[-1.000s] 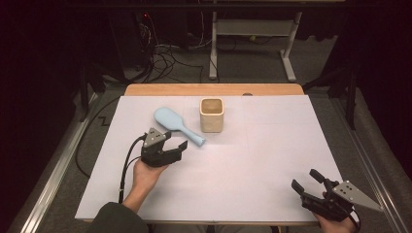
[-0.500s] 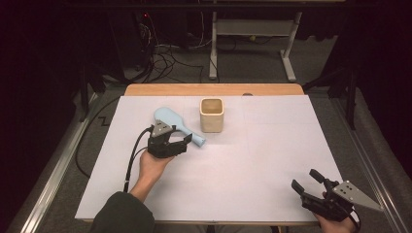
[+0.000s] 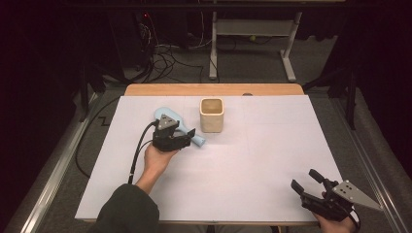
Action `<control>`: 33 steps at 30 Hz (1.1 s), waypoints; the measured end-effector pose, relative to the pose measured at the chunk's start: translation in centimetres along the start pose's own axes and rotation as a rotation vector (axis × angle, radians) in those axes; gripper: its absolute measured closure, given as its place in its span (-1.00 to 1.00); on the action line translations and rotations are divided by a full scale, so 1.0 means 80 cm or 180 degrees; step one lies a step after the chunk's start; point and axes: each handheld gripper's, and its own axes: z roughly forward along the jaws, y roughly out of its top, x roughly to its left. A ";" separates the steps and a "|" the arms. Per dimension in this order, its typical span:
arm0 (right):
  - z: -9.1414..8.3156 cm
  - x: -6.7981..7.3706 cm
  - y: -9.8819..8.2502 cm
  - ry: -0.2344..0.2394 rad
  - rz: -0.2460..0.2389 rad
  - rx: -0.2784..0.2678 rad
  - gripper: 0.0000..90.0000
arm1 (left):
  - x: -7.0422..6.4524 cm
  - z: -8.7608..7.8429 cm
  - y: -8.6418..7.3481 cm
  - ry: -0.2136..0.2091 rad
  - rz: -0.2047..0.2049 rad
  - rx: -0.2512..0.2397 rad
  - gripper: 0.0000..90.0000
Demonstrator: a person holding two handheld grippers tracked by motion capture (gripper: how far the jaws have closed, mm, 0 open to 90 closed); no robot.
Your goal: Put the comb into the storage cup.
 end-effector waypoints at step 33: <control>0.002 0.000 0.000 0.0039 0.0041 0.0013 -0.50 | 0.030 0.022 0.041 0.0068 -0.0284 0.0526 -0.12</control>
